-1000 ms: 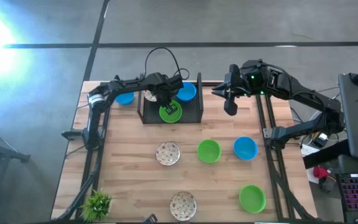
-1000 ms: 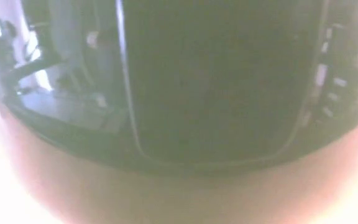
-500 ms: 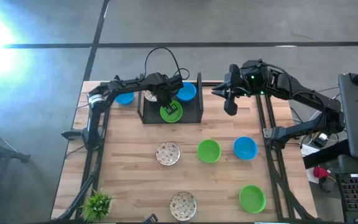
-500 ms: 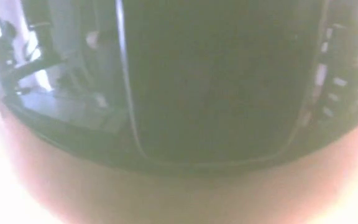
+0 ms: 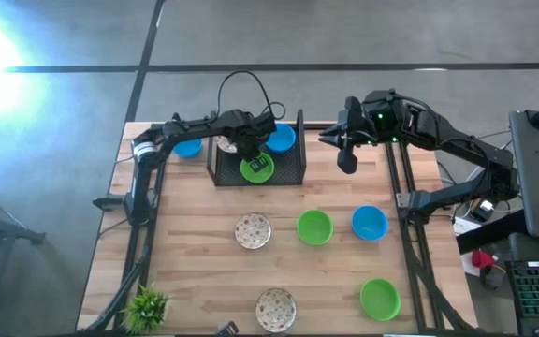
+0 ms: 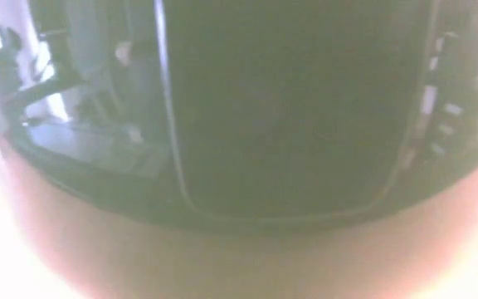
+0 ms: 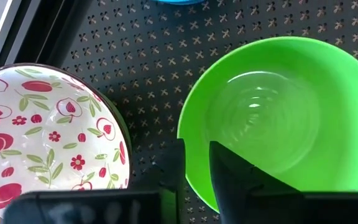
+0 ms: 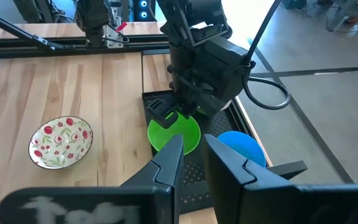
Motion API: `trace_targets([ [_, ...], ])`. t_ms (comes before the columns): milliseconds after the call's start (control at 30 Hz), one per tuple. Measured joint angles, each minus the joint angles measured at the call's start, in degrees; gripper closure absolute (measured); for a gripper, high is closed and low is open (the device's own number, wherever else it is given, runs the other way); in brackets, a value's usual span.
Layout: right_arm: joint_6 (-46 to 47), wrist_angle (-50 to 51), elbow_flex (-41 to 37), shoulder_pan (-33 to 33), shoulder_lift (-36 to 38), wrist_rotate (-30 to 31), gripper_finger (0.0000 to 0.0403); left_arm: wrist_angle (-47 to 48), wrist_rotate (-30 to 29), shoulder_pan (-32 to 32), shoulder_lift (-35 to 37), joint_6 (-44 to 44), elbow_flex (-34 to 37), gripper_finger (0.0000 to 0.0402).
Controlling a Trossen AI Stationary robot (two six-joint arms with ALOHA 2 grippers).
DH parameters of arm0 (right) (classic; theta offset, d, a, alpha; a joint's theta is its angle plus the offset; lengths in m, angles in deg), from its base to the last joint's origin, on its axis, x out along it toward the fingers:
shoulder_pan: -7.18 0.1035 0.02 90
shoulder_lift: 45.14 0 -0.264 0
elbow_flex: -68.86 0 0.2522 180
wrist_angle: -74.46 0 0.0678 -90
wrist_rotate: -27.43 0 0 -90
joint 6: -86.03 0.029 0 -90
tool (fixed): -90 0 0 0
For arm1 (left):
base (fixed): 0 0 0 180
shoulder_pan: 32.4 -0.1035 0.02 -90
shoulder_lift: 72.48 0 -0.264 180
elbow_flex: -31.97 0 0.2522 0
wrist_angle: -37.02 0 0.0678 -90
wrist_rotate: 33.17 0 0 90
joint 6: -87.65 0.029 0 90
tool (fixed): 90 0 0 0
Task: Pick & Place Mini bowls
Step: Put the middle left green bowl on the shelf, then stack the top blue bowl on top of the blue bowl on the shelf
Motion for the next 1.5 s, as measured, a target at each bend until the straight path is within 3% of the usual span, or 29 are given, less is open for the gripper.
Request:
trace_targets([
  [300, 0.0, 0.0, 0.0, 0.0, 0.0, 0.0, 0.0346, 0.0, 0.1, 0.0, 0.4, -1.7, -0.4, 0.0312],
  [533, 0.0, 0.1, 0.0, 0.0, 0.0, 0.0, 0.0346, 3.1, 0.1, 0.0, 3.1, -3.4, -6.1, 0.0312],
  [733, 0.0, 0.1, 0.0, 0.0, 0.0, 0.0, 0.0346, 4.5, -0.7, -0.6, 9.8, -3.8, -8.9, 0.0312],
  [967, 0.0, 0.1, 0.0, 0.0, 0.0, 0.0, 0.0346, 5.6, -8.6, -3.3, 19.9, -9.8, -8.5, 0.0312],
  [1167, 0.0, 0.1, 0.0, 0.0, 0.0, 0.0, 0.0346, 9.9, -16.1, -7.2, 25.7, -15.7, -8.5, 0.0312],
  [1500, -0.2, 0.0, 0.0, 0.0, 0.0, 0.0, 0.0346, 16.6, -14.2, -20.0, 26.8, -21.7, -3.9, 0.0312],
])
